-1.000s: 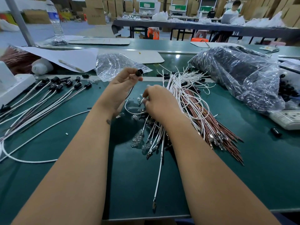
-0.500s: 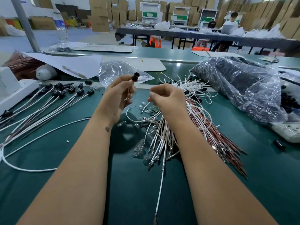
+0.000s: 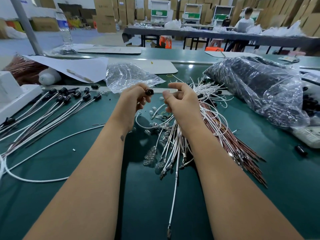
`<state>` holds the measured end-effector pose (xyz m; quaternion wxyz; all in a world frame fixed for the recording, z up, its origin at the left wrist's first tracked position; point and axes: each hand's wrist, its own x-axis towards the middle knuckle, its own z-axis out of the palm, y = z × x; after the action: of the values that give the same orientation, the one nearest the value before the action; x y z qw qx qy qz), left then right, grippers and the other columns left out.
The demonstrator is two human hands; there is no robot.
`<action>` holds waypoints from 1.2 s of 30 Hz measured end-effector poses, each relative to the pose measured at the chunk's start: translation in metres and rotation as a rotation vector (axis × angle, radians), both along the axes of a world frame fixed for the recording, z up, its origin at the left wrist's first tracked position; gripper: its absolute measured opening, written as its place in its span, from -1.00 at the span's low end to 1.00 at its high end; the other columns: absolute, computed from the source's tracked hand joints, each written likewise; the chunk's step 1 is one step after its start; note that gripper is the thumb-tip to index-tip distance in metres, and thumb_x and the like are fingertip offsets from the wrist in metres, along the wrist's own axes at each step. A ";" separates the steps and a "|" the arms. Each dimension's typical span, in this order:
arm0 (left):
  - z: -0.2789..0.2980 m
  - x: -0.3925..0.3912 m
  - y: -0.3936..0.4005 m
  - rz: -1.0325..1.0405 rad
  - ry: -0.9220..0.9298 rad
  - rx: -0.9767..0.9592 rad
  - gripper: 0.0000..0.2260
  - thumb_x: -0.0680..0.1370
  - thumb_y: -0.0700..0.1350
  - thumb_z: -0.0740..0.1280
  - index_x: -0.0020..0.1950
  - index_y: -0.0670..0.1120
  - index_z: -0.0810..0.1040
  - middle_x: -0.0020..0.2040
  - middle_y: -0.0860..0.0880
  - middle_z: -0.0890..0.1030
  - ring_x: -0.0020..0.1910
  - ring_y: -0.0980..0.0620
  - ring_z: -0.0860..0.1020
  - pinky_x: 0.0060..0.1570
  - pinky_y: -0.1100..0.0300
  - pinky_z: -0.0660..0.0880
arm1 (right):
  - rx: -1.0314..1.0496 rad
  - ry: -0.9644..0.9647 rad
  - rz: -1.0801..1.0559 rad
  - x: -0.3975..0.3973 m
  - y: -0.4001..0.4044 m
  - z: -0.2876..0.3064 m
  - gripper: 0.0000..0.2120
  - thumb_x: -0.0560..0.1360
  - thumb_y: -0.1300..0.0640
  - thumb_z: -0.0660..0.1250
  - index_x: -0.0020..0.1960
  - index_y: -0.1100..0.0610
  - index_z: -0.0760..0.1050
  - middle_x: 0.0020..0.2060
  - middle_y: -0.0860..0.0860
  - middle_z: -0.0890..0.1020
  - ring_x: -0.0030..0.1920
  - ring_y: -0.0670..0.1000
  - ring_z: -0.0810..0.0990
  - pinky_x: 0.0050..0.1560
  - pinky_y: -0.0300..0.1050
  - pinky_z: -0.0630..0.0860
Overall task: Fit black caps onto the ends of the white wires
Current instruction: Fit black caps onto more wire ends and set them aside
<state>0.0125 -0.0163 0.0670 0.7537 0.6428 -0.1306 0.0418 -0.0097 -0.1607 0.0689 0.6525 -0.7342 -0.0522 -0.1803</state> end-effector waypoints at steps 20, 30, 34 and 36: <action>0.003 0.000 -0.002 -0.071 -0.003 -0.176 -0.77 0.51 -0.28 0.06 -0.24 -0.02 0.37 -0.35 0.08 0.49 -0.33 0.12 0.41 -0.17 0.16 0.27 | 0.102 -0.014 0.060 -0.003 -0.001 0.004 -0.93 0.51 0.21 0.40 -0.15 0.12 0.56 -0.44 -0.04 0.56 -0.49 -0.09 0.46 -0.42 -0.28 0.44; -0.002 -0.002 -0.004 0.179 -0.053 0.242 -0.85 0.58 -0.18 0.30 -0.13 0.02 0.58 -0.30 0.06 0.55 -0.30 0.11 0.38 -0.28 0.29 0.32 | 0.302 0.007 0.030 0.000 -0.005 0.005 -0.89 0.56 0.26 0.30 -0.11 0.19 0.59 -0.45 -0.04 0.54 -0.47 -0.11 0.46 -0.41 -0.31 0.42; -0.002 -0.003 -0.008 0.184 -0.111 0.307 -0.83 0.57 -0.19 0.33 -0.16 0.05 0.58 -0.34 0.07 0.54 -0.43 0.30 0.42 -0.33 0.48 0.36 | 0.350 0.043 0.000 0.001 -0.008 0.005 -0.90 0.55 0.26 0.32 -0.14 0.17 0.56 -0.42 -0.02 0.55 -0.46 -0.10 0.47 -0.38 -0.27 0.46; -0.003 -0.003 -0.009 0.184 -0.124 0.318 -0.83 0.56 -0.19 0.34 -0.17 0.05 0.58 -0.35 0.07 0.55 -0.44 0.34 0.44 -0.32 0.52 0.37 | 0.329 0.047 -0.010 0.001 -0.008 0.004 -0.90 0.55 0.25 0.33 -0.15 0.17 0.55 -0.43 -0.03 0.56 -0.46 -0.11 0.47 -0.38 -0.27 0.47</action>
<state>0.0092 -0.0257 0.0645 0.6262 0.7591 -0.1224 0.1289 -0.0083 -0.1685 0.0729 0.7639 -0.6219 -0.0030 -0.1723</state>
